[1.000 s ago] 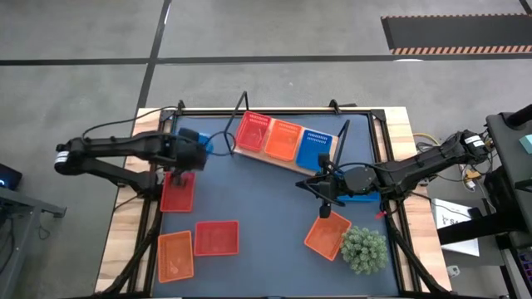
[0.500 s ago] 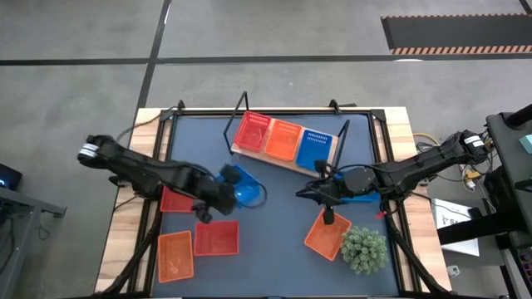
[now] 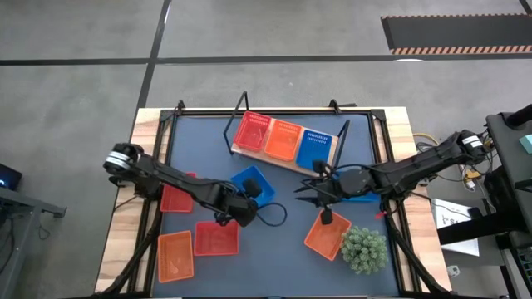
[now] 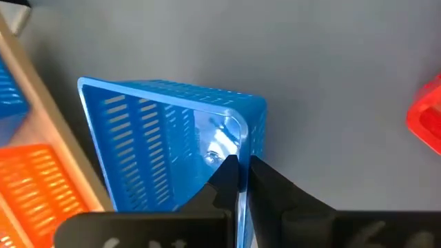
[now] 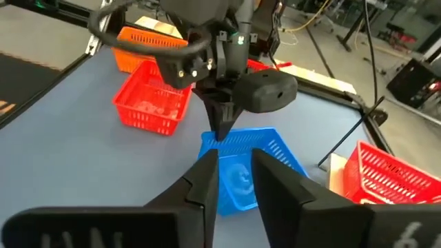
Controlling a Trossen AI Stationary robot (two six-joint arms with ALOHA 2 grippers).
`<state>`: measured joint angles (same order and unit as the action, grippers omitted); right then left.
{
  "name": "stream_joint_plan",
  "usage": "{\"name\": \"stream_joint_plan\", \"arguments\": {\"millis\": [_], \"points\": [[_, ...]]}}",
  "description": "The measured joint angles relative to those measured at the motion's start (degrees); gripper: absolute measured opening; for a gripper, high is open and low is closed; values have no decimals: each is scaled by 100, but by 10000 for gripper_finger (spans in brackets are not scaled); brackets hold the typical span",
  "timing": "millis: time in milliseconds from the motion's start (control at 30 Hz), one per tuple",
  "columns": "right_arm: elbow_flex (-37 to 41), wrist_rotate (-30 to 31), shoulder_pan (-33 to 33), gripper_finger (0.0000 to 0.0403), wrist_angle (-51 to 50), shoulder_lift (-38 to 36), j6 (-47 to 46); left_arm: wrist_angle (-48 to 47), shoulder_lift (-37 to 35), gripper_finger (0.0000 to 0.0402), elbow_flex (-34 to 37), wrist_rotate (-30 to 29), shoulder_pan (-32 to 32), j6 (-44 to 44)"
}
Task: Stack baskets on shelf by color
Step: Stack the left blue bin on top of the blue bin on the shelf
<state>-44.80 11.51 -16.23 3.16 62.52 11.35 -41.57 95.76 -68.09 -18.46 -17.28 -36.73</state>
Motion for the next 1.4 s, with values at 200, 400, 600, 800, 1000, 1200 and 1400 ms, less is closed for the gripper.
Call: {"name": "stream_joint_plan", "arguments": {"millis": [200, 400, 600, 800, 1000, 1200, 1400], "points": [[0, 1, 0, 106, -1, 212, -315, 74, 84, 22, 86, 13, -11, 24], [-1, 2, 0, 128, 15, 522, -640, 61, 88, 63, 107, 13, -12, 16], [-2, 2, 2, 132, 61, 700, -765, 57, -85, 78, 111, -332, -164, 2], [-16, 0, 54, 132, 242, 812, -749, 252, -779, 78, 191, -1441, -503, 688], [-606, -43, 121, 132, -54, 1480, -422, 1664, -1803, 79, 1075, -2338, -829, 1322], [-1536, -567, 295, 132, -778, 2394, -151, 4514, -2849, 79, 2531, -2366, -839, 2], [-2472, -908, 504, 132, -1636, 3253, 8, 7417, -3686, 79, 3994, -2250, -844, -1193]]}}
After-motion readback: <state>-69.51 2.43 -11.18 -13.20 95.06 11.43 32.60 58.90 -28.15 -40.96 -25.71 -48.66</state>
